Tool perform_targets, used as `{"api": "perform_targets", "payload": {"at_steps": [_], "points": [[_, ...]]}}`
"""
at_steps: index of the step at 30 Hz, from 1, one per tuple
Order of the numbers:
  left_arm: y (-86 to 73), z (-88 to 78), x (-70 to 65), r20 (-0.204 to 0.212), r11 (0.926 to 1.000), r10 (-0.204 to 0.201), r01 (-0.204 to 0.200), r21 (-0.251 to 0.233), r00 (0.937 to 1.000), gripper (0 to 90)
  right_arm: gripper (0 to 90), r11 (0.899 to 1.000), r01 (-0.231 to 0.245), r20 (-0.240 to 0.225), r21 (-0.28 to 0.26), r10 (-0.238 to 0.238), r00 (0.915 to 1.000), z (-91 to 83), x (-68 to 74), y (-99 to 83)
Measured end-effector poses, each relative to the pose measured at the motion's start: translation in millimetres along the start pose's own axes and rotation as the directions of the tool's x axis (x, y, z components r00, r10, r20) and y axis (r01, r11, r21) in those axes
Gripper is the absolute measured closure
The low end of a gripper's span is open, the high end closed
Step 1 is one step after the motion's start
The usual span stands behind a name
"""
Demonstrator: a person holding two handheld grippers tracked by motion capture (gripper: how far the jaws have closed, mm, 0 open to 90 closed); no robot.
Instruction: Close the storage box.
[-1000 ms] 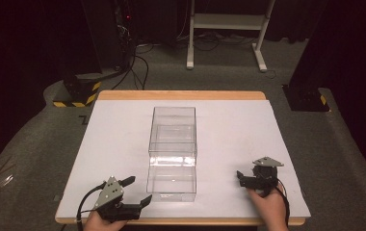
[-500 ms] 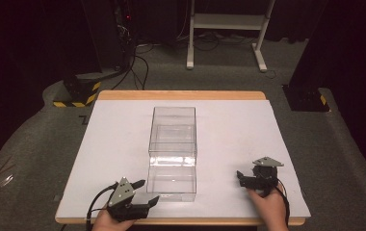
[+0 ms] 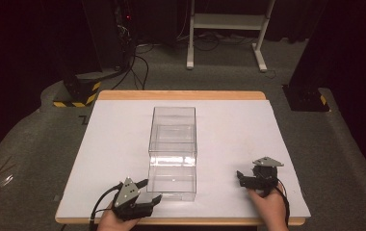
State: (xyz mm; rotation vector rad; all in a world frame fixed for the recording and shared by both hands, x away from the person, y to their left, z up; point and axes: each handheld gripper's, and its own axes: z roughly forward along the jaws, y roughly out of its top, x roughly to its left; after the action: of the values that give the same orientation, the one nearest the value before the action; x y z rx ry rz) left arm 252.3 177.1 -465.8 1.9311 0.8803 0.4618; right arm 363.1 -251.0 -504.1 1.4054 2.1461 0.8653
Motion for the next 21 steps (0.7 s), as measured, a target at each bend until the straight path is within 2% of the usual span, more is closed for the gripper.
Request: {"api": "perform_targets", "payload": {"at_steps": [16,21], "points": [[4.1,7.6,1.7,-0.025,0.9993,-0.034,0.033,-0.019,0.9991,30.7,9.8,1.000,0.000,0.000,0.000,0.000,1.0000,0.0,0.0,0.0],[4.9,8.1,4.1,-0.032,0.9992,-0.029,0.029,-0.028,0.9990,31.8,9.8,1.000,0.000,0.000,0.000,0.000,1.0000,0.0,-0.1,0.0]]}}
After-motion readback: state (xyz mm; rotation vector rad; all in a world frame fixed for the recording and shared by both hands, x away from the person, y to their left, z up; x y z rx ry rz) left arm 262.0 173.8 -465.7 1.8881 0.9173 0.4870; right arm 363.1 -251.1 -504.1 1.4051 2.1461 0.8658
